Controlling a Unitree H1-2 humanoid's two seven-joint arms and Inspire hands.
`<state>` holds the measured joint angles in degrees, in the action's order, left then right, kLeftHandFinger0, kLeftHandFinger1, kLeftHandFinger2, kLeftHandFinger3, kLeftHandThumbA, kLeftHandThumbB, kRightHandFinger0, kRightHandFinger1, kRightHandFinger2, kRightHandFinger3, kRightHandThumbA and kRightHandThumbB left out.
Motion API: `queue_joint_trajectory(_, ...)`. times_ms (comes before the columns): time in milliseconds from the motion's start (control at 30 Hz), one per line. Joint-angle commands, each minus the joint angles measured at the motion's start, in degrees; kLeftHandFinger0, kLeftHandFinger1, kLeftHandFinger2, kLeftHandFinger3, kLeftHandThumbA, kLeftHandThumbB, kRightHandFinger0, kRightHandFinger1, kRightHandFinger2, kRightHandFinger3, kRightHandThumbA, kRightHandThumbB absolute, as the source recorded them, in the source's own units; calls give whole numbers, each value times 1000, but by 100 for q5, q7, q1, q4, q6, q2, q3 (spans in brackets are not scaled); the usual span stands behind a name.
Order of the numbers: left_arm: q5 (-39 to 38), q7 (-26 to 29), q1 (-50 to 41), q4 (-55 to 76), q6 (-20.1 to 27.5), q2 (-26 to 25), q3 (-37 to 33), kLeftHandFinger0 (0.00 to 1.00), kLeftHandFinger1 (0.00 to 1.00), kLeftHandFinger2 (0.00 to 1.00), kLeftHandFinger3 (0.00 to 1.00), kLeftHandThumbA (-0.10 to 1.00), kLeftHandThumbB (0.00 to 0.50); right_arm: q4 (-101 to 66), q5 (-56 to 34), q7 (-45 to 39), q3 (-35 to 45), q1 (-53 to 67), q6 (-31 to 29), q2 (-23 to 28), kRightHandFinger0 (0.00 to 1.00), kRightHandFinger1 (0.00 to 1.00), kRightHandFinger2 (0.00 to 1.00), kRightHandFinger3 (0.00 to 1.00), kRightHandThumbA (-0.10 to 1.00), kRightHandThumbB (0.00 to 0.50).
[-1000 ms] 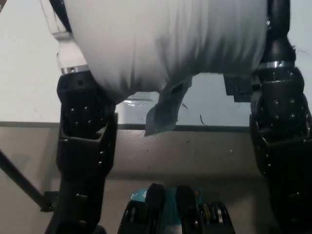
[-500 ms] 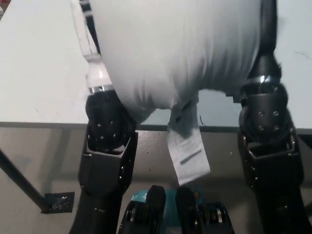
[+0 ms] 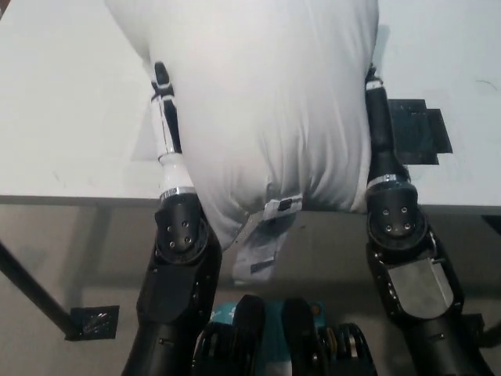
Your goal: The robot uses both hands to lift the pillow and then drops it on the table
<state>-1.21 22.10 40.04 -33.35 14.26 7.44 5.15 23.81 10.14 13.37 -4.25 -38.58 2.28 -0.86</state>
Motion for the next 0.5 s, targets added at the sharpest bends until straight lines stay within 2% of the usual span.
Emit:
queue_joint_trajectory(0,-136,-526,180,-160,497,147,-180,1000,1000,1000,1000,1000,95,-19,-357,-599,-205,-151,-751,-236,1000,1000,1000,1000,1000,145)
queue_joint_trajectory(67,-201,-612,52,-262,517,58,-172,1000,1000,1000,1000,1000,100,-112,-421,-658,-189,-78,-617,-198,1000,1000,1000,1000,1000,150)
queue_joint_trajectory(133,-234,-667,-63,-185,423,-41,-181,1000,1000,1000,1000,1000,85,-185,-456,-659,-166,-32,-528,-199,1000,1000,1000,1000,1000,153)
queue_joint_trajectory(267,-154,-691,-237,-252,465,-232,-226,1000,1000,1000,1000,1000,76,-256,-477,-682,-143,65,-570,-57,1000,1000,1000,1000,1000,129)
queue_joint_trajectory(300,-135,-720,-295,-251,469,-298,-243,1000,1000,1000,1000,1000,82,-279,-499,-743,-149,100,-566,6,1000,1000,1000,1000,1000,145)
queue_joint_trajectory(367,-114,-763,-372,-256,479,-407,-271,1000,1000,1000,1000,1000,80,-297,-529,-837,-154,139,-567,96,1000,1000,1000,1000,1000,147)
queue_joint_trajectory(467,-208,-1075,-892,85,161,-849,-280,1000,1000,1000,1000,1000,118,-740,-462,-1021,-214,596,-477,407,1000,1000,1000,1000,1000,173)
